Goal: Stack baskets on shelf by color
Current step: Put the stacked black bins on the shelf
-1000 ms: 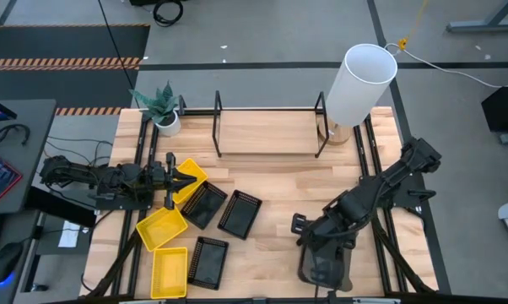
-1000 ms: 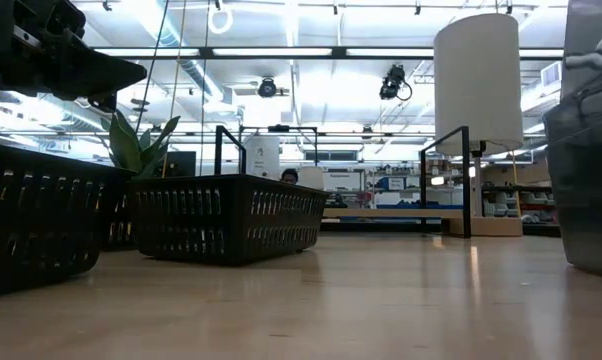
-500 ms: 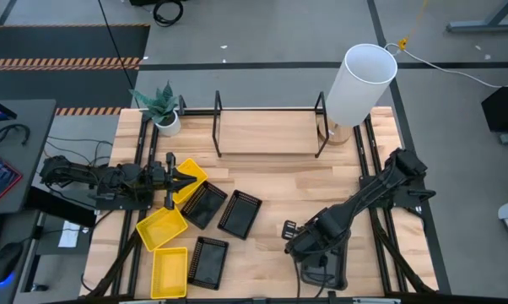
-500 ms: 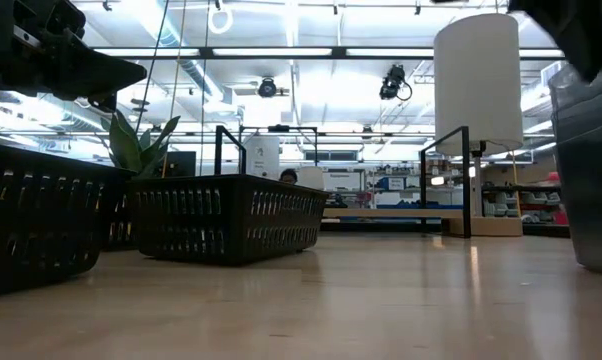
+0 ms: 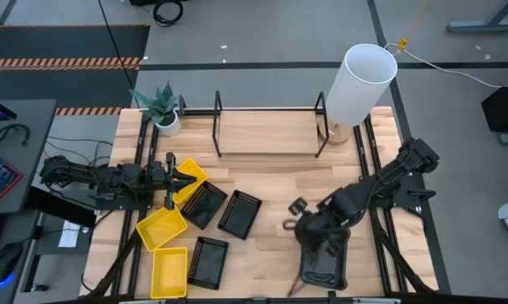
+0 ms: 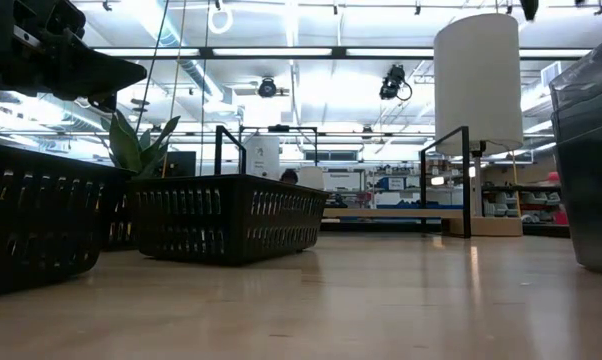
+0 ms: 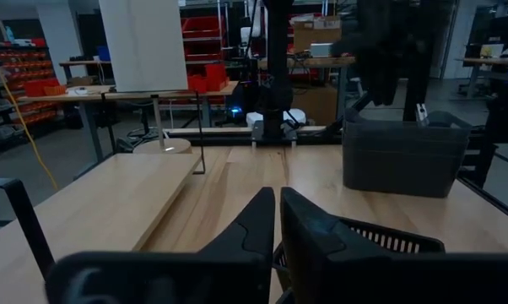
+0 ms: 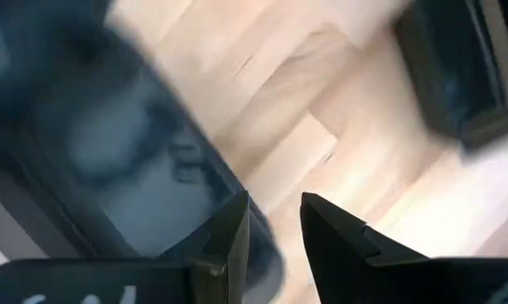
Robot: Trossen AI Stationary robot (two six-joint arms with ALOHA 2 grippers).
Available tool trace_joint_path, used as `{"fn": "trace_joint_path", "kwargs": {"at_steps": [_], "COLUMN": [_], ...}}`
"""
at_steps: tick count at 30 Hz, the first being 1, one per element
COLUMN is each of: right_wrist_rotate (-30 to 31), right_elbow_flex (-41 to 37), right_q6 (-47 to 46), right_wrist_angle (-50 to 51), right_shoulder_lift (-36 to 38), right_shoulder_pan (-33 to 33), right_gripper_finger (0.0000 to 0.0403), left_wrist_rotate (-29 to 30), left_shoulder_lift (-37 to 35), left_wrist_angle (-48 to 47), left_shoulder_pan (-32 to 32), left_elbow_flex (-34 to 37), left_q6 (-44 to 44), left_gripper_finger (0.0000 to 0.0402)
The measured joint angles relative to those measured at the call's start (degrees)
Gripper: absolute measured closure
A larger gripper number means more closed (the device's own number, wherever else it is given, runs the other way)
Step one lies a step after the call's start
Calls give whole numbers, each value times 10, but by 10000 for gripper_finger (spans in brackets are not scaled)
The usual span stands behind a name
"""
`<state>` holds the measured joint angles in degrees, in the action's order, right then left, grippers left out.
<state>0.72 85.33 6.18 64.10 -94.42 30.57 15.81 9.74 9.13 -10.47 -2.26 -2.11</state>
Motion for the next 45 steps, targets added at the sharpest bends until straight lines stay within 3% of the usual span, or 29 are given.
{"fn": "trace_joint_path", "kwargs": {"at_steps": [6,9,18,29,37,45], "right_wrist_rotate": [-60,-81,-38,21,57,28], "right_elbow_flex": [0,0,0,55,216,253], "right_q6": [-357,-434,-587,-652,-640,-642], "right_wrist_angle": [-25,-43,-111,-136,76,112], "right_shoulder_lift": [6,3,-44,-109,-222,-253], "right_shoulder_pan": [-3,23,124,197,211,211], "right_gripper_finger": [290,290,290,290,290,258], "left_wrist_rotate": [0,0,0,0,0,0], "left_shoulder_lift": [0,0,0,0,0,0], "left_wrist_angle": [0,0,0,0,0,0], "left_shoulder_pan": [0,0,0,0,0,0], "left_elbow_flex": [0,0,0,0,0,0], "left_q6": [0,0,0,0,0,0], "left_gripper_finger": [375,370,370,371,368,376]}}
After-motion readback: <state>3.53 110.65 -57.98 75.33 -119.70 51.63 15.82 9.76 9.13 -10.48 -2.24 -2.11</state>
